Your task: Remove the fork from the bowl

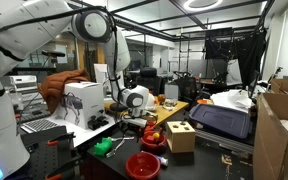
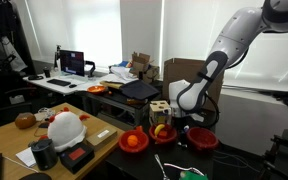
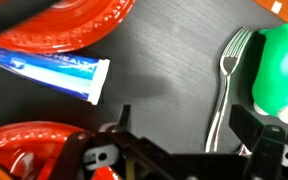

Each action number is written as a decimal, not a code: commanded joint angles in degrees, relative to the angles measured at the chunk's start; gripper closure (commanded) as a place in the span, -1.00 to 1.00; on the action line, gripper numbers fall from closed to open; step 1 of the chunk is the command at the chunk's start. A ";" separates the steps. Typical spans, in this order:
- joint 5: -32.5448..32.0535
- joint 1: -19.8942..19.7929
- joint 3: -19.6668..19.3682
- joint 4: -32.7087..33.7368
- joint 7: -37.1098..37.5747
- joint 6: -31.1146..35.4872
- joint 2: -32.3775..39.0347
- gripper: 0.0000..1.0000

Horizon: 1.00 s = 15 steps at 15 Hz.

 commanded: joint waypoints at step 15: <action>-0.49 3.63 -5.98 -13.16 11.30 -6.27 -30.75 -1.00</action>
